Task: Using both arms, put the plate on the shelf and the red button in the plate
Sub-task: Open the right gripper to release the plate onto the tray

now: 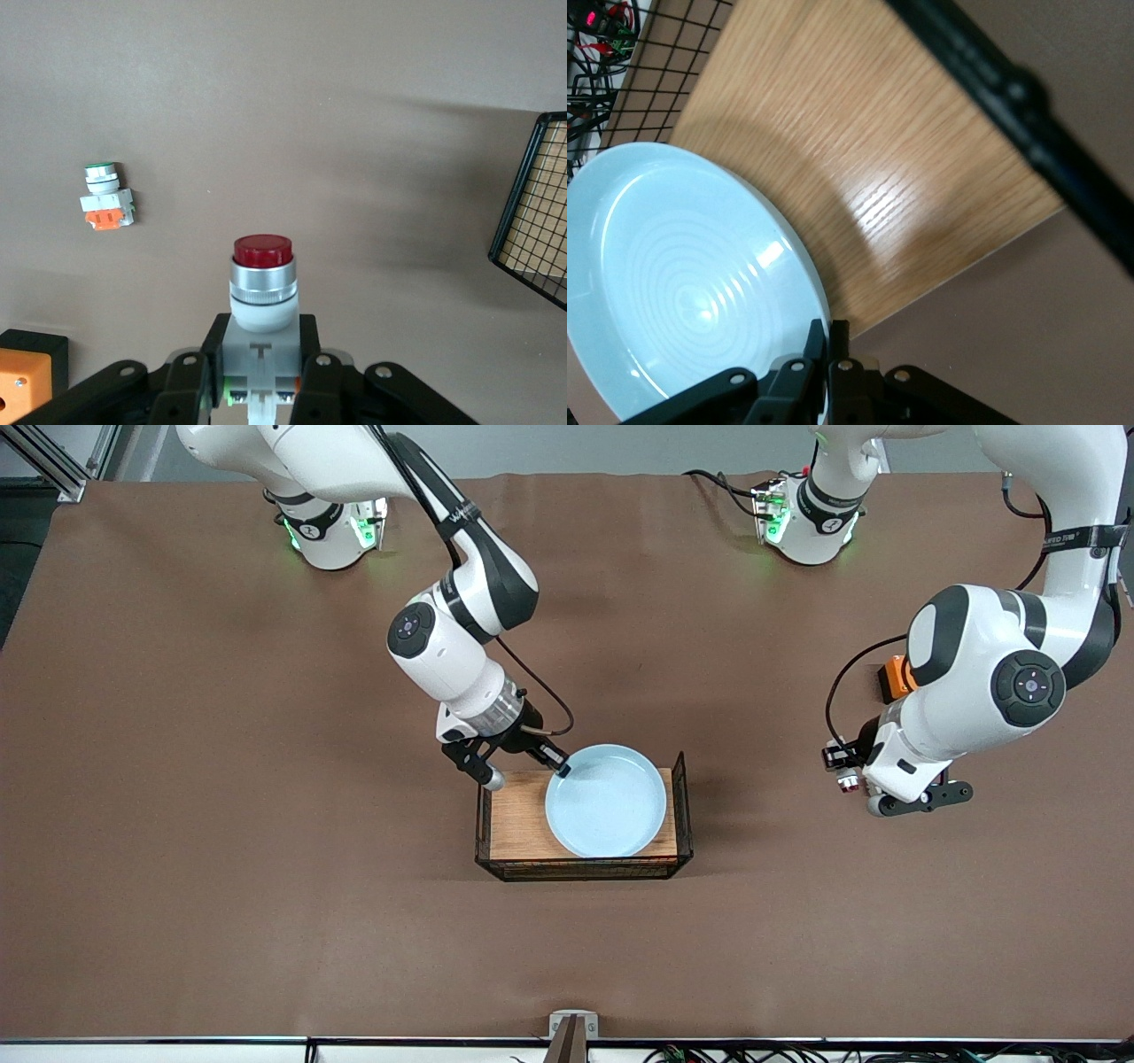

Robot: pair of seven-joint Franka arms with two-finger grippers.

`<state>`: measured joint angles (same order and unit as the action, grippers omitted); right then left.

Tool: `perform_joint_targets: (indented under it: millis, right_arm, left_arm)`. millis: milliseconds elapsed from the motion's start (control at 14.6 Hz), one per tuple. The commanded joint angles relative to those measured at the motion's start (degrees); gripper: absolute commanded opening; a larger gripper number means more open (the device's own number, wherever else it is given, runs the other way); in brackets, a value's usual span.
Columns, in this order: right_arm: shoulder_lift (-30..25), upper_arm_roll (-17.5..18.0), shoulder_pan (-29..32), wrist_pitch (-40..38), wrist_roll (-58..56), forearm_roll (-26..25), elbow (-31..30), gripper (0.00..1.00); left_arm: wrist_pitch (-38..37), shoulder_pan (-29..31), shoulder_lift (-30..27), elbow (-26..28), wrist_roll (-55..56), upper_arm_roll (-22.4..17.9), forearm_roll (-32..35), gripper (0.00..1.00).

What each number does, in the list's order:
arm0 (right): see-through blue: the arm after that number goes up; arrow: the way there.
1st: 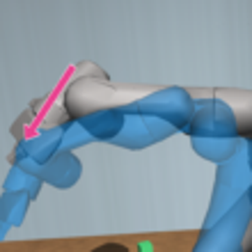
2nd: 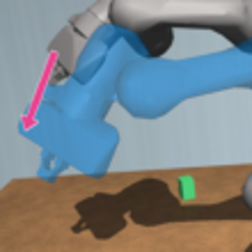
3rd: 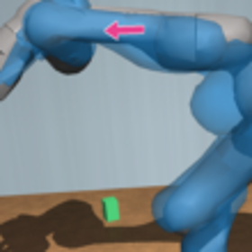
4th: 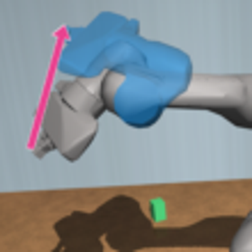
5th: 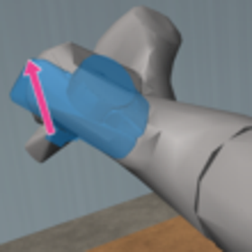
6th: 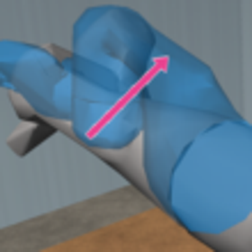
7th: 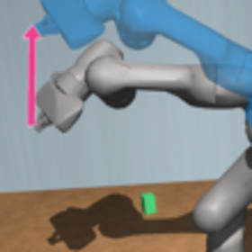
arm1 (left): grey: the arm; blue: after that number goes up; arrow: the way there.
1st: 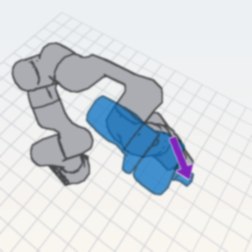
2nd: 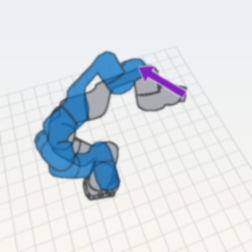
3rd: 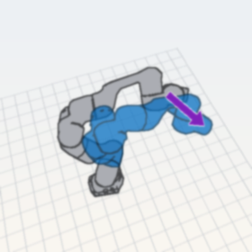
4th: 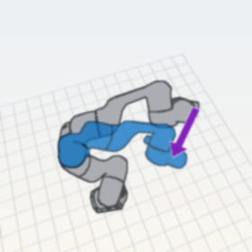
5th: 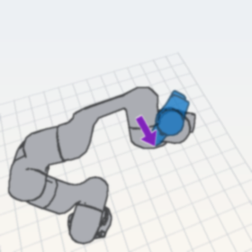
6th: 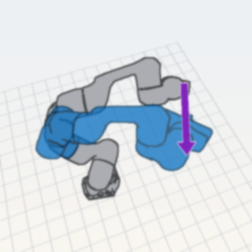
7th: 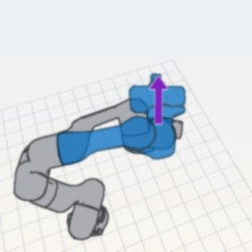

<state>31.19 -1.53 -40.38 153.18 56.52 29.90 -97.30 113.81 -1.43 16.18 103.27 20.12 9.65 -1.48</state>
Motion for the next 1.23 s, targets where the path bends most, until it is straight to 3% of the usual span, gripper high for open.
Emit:
perform_joint_targets:
  millis: [0, 754, 960, 1028, 1165]
  right_arm:
    - [0.9, 0.2, 0.1, 1.4, 0.3, -0.7, 0.2, 0.00]
    - [2.0, 0.2, 0.2, 0.9, 0.2, -0.6, 0.3, 0.06]
    - [1.8, 0.3, 0.1, 0.9, 0.9, -0.6, 0.3, 0.15]
    - [1.7, 0.3, 0.1, 0.7, 0.9, -0.6, 0.3, 0.25]
    - [1.7, 0.3, 0.1, 0.5, 0.9, -0.6, 0.4, 0.28]
  left_arm:
    - [-0.1, 0.1, 0.2, -0.5, 0.5, 0.3, -0.7, 0.29]
    - [-0.1, 0.1, 0.1, -0.5, 0.6, 0.3, -0.7, 0.29]
    - [-0.1, 0.1, 0.1, -0.5, 0.6, 0.3, -0.7, 0.29]
    - [-0.1, 0.1, 0.1, -0.5, 0.6, 0.3, -0.7, 0.29]
    - [-0.1, 0.1, 0.1, -0.5, 0.6, 0.3, -0.7, 0.29]
